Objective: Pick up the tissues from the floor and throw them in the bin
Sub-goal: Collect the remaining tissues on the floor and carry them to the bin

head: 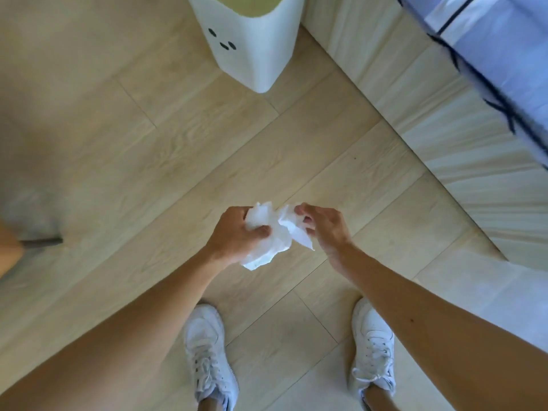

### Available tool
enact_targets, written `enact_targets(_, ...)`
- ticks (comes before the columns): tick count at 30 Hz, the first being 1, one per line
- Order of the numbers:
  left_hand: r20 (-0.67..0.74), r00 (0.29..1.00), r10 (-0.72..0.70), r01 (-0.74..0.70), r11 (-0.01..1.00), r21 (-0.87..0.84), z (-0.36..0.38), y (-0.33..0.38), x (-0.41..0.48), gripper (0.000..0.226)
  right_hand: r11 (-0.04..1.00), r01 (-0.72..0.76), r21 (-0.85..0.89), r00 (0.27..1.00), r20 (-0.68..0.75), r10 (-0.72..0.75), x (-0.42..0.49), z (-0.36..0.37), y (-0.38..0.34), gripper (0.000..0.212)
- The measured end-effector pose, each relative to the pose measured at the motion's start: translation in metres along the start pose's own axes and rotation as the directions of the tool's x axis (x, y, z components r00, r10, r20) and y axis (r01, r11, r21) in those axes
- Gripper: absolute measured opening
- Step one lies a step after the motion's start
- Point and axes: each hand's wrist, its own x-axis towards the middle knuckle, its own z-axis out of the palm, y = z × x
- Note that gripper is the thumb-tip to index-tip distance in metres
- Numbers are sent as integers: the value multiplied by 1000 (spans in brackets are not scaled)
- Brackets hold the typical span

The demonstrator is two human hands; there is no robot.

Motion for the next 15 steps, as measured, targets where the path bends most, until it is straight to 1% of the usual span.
enact_targets(1,23,1000,-13,15,996,-84,-11,5,-9,19,995,-50,86,997,69,44,-8,9,-8,36)
enact_targets(3,39,999,-25,32,981,-192,-34,15,-27,9,976,-122,182,975,204,83,-23,25,-26,39)
enact_targets(5,-1,1000,-22,21,966,-257,-58,26,-44,13,965,-128,228,967,245,70,-40,39,-48,37)
enact_targets(7,-70,998,-3,-18,955,-296,-78,39,-58,12,970,-67,233,971,240,9,-59,50,-71,35)
enact_targets(9,-137,990,30,-77,935,-347,-104,56,-71,5,976,20,215,972,224,-70,-82,63,-101,37)
enact_targets(10,-163,986,45,-104,921,-376,-119,67,-78,8,972,60,227,972,210,-108,-93,69,-119,37)
enact_targets(12,-193,978,73,-145,910,-389,-155,90,-90,26,957,144,253,964,183,-194,-114,83,-159,35)
enact_targets(14,-194,974,115,-174,930,-325,-194,114,-101,44,938,239,252,943,169,-286,-133,98,-203,35)
enact_targets(15,-195,972,130,-183,941,-284,-215,125,-106,47,930,265,255,937,161,-311,-142,106,-224,34)
